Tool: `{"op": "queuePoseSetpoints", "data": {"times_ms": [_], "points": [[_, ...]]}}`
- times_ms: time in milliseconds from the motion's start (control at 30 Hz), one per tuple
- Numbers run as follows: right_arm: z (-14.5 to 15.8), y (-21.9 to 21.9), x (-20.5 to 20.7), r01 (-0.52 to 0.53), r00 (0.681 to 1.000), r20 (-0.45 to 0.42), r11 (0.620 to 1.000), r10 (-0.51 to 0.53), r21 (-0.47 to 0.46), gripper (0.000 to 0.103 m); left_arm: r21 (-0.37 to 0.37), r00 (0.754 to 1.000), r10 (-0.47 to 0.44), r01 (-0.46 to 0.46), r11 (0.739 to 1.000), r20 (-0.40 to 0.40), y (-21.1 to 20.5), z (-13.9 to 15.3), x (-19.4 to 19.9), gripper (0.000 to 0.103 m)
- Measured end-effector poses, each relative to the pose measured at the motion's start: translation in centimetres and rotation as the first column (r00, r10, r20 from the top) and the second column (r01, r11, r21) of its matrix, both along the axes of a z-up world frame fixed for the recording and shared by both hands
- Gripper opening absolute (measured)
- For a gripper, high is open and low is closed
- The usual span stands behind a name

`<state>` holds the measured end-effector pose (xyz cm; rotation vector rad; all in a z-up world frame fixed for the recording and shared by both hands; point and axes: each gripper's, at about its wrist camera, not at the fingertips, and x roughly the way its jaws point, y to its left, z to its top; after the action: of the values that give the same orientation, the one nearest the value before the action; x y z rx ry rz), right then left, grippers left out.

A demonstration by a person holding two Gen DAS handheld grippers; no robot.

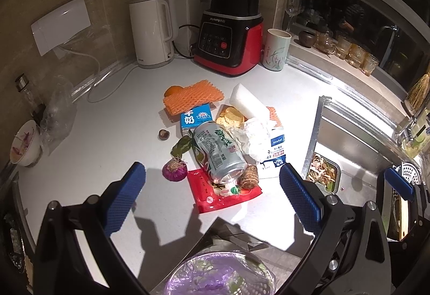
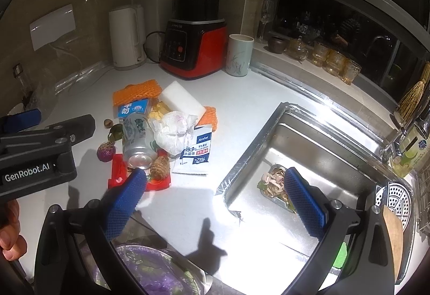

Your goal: Collect trash

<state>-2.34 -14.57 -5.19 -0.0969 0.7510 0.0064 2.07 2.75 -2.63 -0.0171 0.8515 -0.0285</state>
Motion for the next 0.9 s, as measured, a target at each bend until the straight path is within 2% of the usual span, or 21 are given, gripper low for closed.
{"op": "queuePoseSetpoints", "data": {"times_ms": [333,567,700,800,900], "points": [[-2.7,-0.2,2.4,-0.018,0.999,-0.036,0.999,0.019,0.036,0.101,0.012,0.998,-0.060,0.060,0.998,0.018,3.0,-2.2,1.1,0.095],[-5.7,-0.7,5.7,-0.031,0.996,-0.083,0.987,0.044,0.155,0.101,-0.005,0.993,-0.117,0.117,0.993,-0.015,6.2,-5.2,3.3,0.095],[-7.5,0.3,8.8,-0.054,0.992,-0.100,0.982,0.072,0.181,0.101,-0.070,0.983,-0.176,0.172,0.983,-0.046,7.7,-6.7,4.8,0.095],[-8.7,1.3,11.7,-0.068,0.989,-0.118,0.978,0.092,0.196,0.101,-0.082,0.978,-0.198,0.193,0.978,-0.062,8.0,-7.6,5.8,0.095],[-9.4,2.2,14.1,-0.082,0.984,-0.135,0.971,0.114,0.224,0.096,-0.089,0.969,-0.235,0.228,0.969,-0.078,7.8,-8.4,6.3,0.095]]}}
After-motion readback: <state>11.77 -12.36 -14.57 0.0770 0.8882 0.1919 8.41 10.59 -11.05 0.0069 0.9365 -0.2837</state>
